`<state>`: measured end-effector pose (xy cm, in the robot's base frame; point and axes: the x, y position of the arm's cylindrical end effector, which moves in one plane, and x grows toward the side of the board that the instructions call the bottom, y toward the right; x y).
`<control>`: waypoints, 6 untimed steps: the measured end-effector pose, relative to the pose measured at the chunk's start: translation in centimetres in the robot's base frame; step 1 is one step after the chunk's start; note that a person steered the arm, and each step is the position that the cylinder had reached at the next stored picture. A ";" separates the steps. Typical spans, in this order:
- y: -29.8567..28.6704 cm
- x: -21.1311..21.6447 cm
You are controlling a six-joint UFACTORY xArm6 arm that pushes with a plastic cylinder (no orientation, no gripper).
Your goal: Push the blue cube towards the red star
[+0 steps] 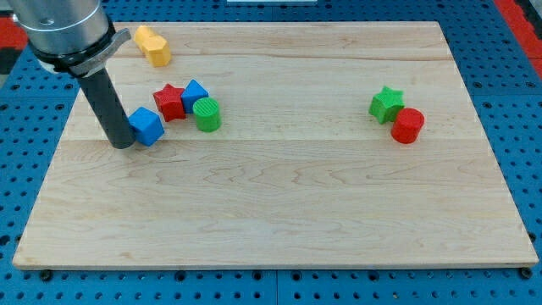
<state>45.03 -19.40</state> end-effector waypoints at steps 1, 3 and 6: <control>1.9 0.0; -0.4 1.7; -0.4 -2.2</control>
